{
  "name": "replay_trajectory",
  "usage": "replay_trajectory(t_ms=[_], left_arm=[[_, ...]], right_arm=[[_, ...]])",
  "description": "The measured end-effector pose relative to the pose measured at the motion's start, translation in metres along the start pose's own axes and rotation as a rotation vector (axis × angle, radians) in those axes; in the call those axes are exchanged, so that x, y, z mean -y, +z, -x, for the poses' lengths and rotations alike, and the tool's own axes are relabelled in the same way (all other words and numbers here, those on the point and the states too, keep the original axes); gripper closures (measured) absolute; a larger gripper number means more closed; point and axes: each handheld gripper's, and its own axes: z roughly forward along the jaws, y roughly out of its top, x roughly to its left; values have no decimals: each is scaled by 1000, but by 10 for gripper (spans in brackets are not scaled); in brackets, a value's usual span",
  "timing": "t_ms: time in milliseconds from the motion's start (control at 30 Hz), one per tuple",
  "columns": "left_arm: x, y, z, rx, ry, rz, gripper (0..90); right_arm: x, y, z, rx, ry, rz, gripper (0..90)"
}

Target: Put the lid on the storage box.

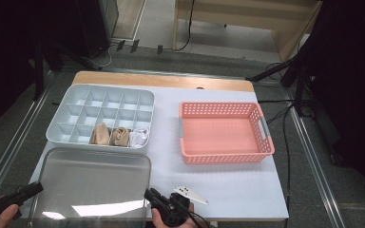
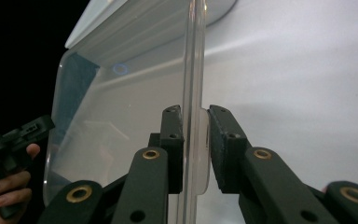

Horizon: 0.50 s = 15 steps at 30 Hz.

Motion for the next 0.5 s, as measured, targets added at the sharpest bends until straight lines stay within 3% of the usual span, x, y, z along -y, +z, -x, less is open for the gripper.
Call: replay_trajectory(t_ms=[233, 500], left_arm=[[-3, -1, 7, 17, 11, 27, 688], [-13, 1, 15, 23, 19, 53, 687]], right_arm=[[-7, -9, -5, -8, -14, 36, 781], [-23, -12, -12, -17, -71, 78, 783]])
